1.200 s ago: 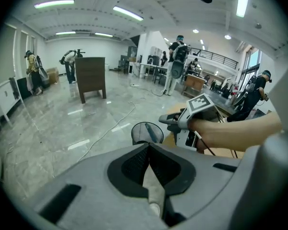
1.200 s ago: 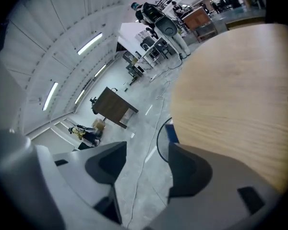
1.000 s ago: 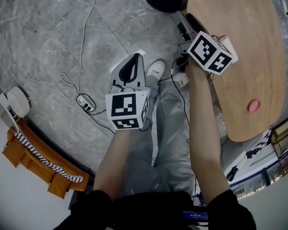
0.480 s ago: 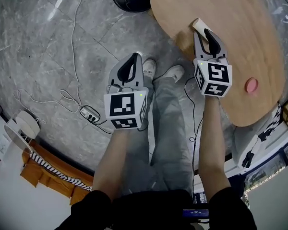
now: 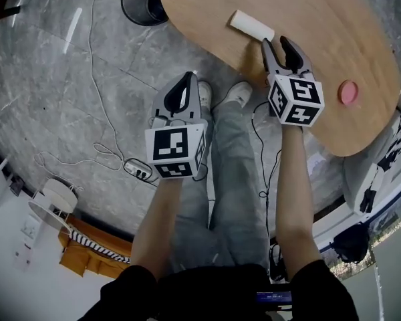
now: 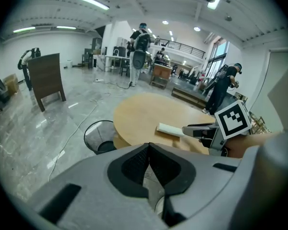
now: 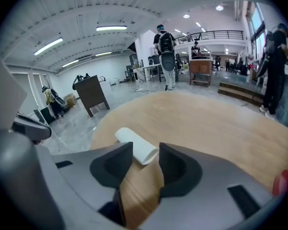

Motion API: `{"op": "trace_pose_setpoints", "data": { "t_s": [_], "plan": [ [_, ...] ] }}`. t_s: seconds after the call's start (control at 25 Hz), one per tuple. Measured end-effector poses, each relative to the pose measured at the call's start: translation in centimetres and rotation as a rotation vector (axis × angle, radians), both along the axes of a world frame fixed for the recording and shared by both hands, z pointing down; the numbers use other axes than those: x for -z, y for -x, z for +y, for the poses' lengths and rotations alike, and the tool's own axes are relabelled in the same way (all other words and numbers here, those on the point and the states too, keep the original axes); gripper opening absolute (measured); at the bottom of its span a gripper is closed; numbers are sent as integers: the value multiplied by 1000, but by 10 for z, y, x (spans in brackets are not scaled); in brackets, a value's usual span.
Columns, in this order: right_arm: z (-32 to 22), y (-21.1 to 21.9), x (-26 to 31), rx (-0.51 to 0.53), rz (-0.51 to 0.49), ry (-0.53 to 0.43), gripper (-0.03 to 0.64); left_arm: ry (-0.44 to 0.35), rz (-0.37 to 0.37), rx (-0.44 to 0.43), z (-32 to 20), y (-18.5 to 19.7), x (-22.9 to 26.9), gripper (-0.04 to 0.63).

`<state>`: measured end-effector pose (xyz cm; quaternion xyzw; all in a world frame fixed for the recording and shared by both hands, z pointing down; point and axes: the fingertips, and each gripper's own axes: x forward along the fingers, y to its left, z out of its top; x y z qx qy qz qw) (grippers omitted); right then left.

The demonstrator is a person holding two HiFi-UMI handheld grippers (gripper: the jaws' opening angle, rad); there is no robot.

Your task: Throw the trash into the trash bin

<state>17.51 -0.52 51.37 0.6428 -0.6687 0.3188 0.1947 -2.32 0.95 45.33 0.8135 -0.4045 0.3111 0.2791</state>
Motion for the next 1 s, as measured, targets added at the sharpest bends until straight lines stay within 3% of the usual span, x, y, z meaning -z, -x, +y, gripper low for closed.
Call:
{"op": "trace_pose_setpoints", "data": {
  "t_s": [0.44, 0.52, 0.64, 0.8, 1.0],
  "plan": [
    [-1, 7, -23, -19, -340, 11, 150, 24, 2, -95, 2, -56, -13, 6],
    [-4, 7, -23, -37, -387, -3, 116, 22, 0, -96, 1, -58, -13, 6],
    [-10, 10, -18, -39, -424, -23, 47, 20, 1, -87, -2, -56, -13, 6],
    [-19, 31, -6, 20, -490, -35, 27, 23, -1, -42, -9, -40, -14, 6],
    [-38, 63, 18, 117, -476, -69, 14, 23, -5, 27, -16, -14, -16, 6]
  ]
}}
